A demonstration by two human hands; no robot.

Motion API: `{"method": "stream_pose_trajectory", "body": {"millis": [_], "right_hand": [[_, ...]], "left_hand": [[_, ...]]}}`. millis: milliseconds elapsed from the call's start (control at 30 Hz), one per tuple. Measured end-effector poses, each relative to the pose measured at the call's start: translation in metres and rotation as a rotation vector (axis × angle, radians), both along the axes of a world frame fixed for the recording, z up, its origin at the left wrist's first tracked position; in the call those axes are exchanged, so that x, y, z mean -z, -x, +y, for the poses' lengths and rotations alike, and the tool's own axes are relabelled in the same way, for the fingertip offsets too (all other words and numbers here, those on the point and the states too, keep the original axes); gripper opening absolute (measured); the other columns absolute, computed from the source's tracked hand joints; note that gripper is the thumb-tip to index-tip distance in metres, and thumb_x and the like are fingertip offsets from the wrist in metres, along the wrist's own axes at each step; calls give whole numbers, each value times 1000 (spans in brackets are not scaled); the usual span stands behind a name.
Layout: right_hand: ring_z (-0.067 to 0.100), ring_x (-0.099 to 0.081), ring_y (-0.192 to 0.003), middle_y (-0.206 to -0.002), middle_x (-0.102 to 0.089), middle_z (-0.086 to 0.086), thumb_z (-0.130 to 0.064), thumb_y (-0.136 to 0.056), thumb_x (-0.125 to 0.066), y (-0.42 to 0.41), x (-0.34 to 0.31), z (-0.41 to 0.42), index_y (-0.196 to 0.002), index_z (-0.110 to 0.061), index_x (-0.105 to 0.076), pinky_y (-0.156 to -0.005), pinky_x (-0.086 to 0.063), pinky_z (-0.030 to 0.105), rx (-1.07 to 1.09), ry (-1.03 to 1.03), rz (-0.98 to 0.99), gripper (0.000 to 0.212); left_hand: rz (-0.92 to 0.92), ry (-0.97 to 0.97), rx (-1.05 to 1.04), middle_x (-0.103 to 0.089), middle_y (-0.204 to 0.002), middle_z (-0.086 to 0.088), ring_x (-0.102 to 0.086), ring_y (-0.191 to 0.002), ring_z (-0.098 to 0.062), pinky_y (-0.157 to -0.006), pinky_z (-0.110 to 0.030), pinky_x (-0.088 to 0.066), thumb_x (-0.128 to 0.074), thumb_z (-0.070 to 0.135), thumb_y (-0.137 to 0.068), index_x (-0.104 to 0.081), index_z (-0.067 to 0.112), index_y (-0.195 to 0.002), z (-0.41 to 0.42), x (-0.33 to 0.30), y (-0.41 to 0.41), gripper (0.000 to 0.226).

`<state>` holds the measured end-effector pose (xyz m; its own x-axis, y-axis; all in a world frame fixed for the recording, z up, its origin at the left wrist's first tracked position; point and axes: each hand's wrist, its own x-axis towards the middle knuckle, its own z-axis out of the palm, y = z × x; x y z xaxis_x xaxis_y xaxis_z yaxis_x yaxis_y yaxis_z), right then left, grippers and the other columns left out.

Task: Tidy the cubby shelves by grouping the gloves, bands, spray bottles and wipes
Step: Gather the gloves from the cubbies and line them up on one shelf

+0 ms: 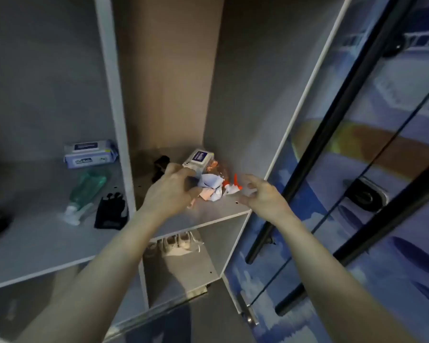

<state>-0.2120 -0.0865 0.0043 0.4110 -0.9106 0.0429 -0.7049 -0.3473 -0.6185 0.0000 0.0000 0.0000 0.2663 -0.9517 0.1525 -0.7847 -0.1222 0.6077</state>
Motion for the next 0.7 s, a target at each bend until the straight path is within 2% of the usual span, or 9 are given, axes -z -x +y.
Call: {"method": "stream_pose_trajectory", "body": {"millis": [100, 200, 300, 433, 500, 567, 700], "right_hand": [[28, -48, -124, -132, -48, 9, -30, -87, -66, -7, 21, -46, -140, -32, -45, -102, -44, 42, -12, 31, 130, 57], [29, -30, -136, -143, -39, 9, -26, -89, -60, -15, 53, -96, -145, -27, -37, -108, -36, 42, -96, 70, 436, 60], [28, -18, -142, -154, -27, 6, -24, -90, -54, -25, 86, -143, -146, -25, -33, -112, -24, 41, -187, 180, 693, 59], [24, -10, -147, -157, -22, 4, -22, -90, -54, -37, 127, -190, -147, -23, -27, -113, -19, 41, -306, 280, 796, 63], [24, -10, -148, -156, -26, 2, -23, -90, -54, -41, 147, -205, -144, -22, -32, -113, -20, 42, -357, 315, 807, 58], [25, -5, -149, -157, -23, 4, -25, -89, -55, -41, 165, -215, -145, -17, -31, -117, -12, 43, -395, 359, 831, 62], [30, -4, -148, -157, -22, 8, -21, -90, -50, -43, 179, -228, -151, -10, -17, -118, 3, 50, -408, 470, 936, 70]], "left_hand": [[52, -95, -9, -35, -142, -1, -55, -117, -27, -95, -40, -47, -65, 40, -85, -47, 31, -135, -42, 21, -11, 53], [101, -285, -38, -29, -149, -6, -47, -128, -30, -103, -42, -41, -68, 40, -84, -36, 31, -145, -72, 57, -27, 69], [133, -373, -96, -24, -154, -6, -39, -135, -31, -108, -44, -37, -67, 42, -85, -27, 33, -149, -93, 99, -38, 76], [-57, -557, -136, -24, -156, 2, -32, -140, -26, -108, -47, -33, -61, 61, -80, -23, 40, -148, -102, 156, -35, 82], [-149, -622, -141, -15, -160, 7, -18, -146, -20, -111, -55, -25, -58, 58, -83, -17, 35, -150, -103, 187, -30, 82], [-187, -652, -211, -10, -161, 10, -7, -148, -15, -110, -63, -21, -58, 51, -85, -13, 33, -151, -107, 210, -29, 82], [-184, -671, -241, -18, -157, 6, -9, -146, -14, -105, -68, -25, -63, 46, -84, -19, 31, -150, -114, 213, -32, 80]]}}
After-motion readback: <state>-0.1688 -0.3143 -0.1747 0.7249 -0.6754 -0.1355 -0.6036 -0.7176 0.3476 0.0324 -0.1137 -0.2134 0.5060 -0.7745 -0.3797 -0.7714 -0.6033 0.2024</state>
